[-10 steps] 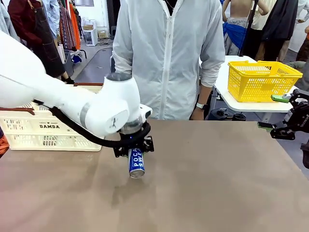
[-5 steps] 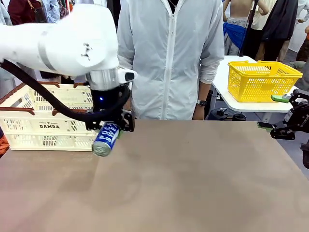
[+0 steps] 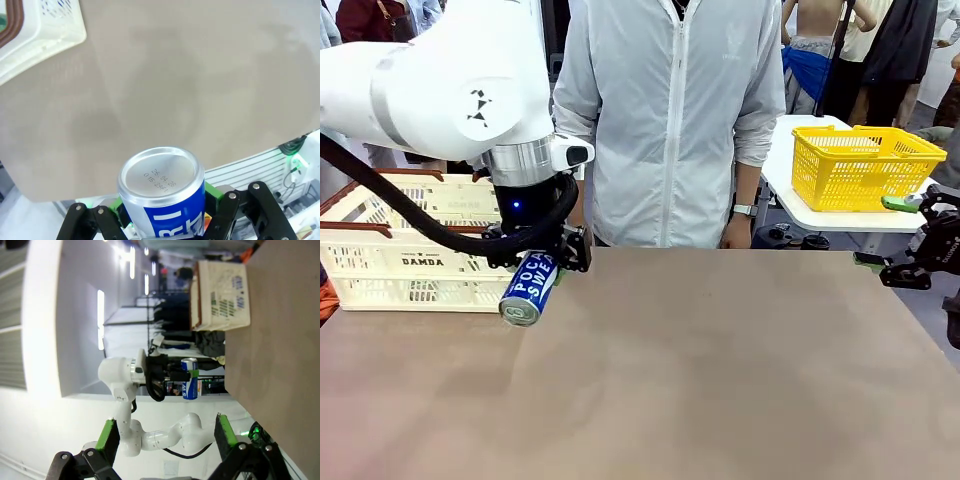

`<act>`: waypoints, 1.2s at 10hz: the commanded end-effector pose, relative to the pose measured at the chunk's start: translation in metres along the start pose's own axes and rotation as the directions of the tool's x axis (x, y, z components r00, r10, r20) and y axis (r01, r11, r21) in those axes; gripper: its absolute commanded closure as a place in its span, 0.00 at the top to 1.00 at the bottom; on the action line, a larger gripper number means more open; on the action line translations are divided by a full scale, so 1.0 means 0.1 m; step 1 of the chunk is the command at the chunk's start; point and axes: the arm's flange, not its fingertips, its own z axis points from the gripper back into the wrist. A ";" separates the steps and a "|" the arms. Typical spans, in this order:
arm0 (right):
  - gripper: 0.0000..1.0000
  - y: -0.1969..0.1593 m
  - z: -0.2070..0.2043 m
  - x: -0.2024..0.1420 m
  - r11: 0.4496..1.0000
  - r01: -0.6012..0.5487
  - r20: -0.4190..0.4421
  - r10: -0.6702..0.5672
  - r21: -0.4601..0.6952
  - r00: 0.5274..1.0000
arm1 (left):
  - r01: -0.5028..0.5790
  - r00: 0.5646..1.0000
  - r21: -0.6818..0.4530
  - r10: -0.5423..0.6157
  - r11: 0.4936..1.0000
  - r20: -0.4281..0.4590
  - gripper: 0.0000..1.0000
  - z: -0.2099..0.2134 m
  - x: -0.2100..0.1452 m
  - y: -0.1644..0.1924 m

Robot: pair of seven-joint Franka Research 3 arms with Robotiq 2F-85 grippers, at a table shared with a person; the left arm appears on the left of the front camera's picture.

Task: Place the drinks into the Shopping basket.
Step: Pick up one drink and place it into the Shopping basket.

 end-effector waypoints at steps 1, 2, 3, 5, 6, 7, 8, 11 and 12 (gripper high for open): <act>1.00 0.01 0.02 -0.02 1.000 -0.011 -0.010 0.011 0.000 1.000 | 0.014 1.000 -0.006 -0.014 1.000 -0.019 0.00 0.08 0.06 0.00; 1.00 0.01 0.02 -0.02 1.000 -0.011 -0.010 0.011 0.000 1.000 | 0.000 1.000 0.000 0.000 1.000 0.000 0.00 0.00 0.00 0.00; 1.00 0.01 0.02 -0.02 1.000 -0.011 -0.010 0.011 0.000 1.000 | -0.102 0.993 0.021 0.100 0.995 0.062 0.00 0.24 0.14 0.27; 1.00 0.01 0.02 -0.02 1.000 -0.011 -0.010 0.011 0.000 1.000 | -0.251 0.959 0.050 0.241 0.967 0.149 0.00 0.78 0.84 0.96; 1.00 0.01 0.02 -0.02 1.000 -0.011 -0.010 0.011 0.000 1.000 | -0.262 0.955 0.041 0.253 0.964 0.155 0.00 0.92 1.22 1.30; 1.00 0.01 0.02 -0.02 1.000 -0.011 -0.010 0.011 0.000 1.000 | -0.243 0.962 0.047 0.235 0.969 0.138 0.00 0.98 1.51 1.60; 1.00 0.01 0.02 -0.02 1.000 -0.011 -0.010 0.011 0.000 1.000 | -0.250 0.961 0.058 0.241 0.966 0.135 0.00 0.95 1.74 1.83; 1.00 0.01 0.02 -0.02 1.000 -0.011 -0.010 0.011 0.000 1.000 | -0.294 0.944 0.059 0.280 0.954 0.173 0.00 0.82 1.75 2.17; 1.00 0.01 0.02 -0.02 1.000 -0.011 -0.010 0.011 0.000 1.000 | -0.294 0.944 0.059 0.280 0.954 0.173 0.00 0.82 1.75 2.17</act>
